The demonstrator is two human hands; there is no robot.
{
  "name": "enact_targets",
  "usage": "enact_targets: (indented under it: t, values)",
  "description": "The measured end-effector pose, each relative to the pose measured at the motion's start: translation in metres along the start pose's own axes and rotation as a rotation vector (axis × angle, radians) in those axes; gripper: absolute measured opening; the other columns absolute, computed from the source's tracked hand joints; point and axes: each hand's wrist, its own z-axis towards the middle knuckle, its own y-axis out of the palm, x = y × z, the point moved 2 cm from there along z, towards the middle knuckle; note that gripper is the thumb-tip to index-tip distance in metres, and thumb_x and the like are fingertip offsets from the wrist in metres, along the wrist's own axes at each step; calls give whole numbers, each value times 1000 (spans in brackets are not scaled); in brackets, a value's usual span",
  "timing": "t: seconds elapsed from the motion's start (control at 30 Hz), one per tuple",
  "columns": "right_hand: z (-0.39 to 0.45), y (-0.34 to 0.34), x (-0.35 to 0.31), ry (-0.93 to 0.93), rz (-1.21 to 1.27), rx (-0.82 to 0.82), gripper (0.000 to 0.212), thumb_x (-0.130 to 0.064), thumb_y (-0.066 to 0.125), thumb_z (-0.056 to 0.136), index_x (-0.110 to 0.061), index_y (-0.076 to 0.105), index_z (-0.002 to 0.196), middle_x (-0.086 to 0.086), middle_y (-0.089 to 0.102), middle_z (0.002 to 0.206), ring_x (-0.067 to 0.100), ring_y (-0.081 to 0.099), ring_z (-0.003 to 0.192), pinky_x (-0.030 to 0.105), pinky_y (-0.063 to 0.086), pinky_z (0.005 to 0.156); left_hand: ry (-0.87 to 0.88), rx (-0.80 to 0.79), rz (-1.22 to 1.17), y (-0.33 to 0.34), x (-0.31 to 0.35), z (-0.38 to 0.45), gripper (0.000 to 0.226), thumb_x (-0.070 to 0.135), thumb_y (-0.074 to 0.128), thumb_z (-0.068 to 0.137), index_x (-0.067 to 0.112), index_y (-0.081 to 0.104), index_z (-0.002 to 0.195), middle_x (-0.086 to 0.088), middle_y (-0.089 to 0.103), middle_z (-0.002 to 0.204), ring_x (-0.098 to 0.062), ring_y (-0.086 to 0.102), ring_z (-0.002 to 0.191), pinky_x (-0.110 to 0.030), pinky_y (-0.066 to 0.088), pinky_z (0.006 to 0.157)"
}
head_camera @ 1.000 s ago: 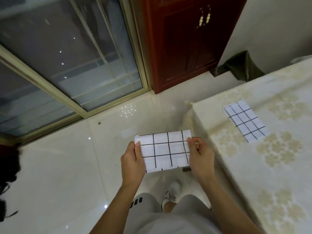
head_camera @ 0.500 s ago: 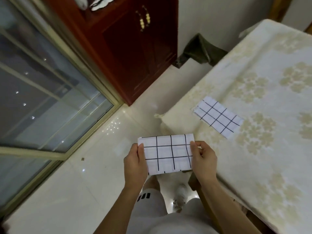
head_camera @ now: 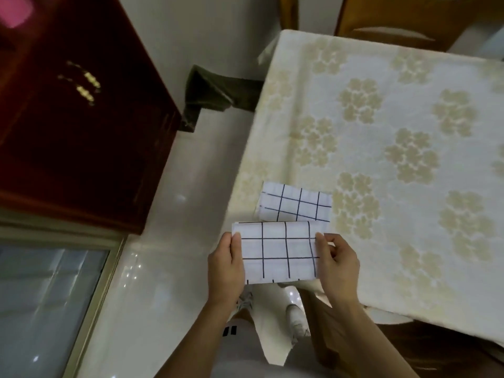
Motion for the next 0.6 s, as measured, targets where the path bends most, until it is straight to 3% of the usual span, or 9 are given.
enact_targets:
  t: [0.07,0.2,0.3,0.43,0.53,0.6]
  values:
    - [5,0,-3,15,-7,68,18,-32,55,100,-28,65,85,-4,70,72,9,64,67,24,47,57,25,-94,7,3,4,20,37,35,41,103,15,46,73,5,37,58,-6,32,52,-26,29,50]
    - [16,1,-3,91,-29,148,18,-32,52,101,-24,65,92,-5,71,73,12,66,69,29,47,57,11,-275,32,12,6,52,32,33,43,104,11,49,81,0,40,63,-10,35,57,-31,33,55]
    - [25,-1,-5,99,-40,158,16,-28,49,102,-22,63,96,-5,69,71,6,62,64,20,42,52,19,-353,69,18,9,69,28,27,47,102,13,44,78,1,36,62,-10,32,56,-30,36,52]
    - [46,-6,-8,98,-125,162,13,-27,48,102,-24,61,101,-10,66,74,5,59,61,17,41,51,68,-376,141,29,20,91,30,23,51,101,21,41,73,9,33,58,-8,31,51,-27,28,53]
    - [70,-9,-8,101,-186,144,13,-29,50,101,-22,61,101,-6,66,80,7,62,66,32,51,56,82,-341,196,41,29,108,23,24,53,100,18,49,78,8,44,62,-9,38,54,-29,35,56]
    - [86,-9,-6,96,-227,123,15,-30,51,101,-20,62,98,-8,64,77,7,61,66,31,49,54,74,-310,211,50,33,121,21,24,55,99,13,54,82,6,50,65,-10,43,59,-29,38,58]
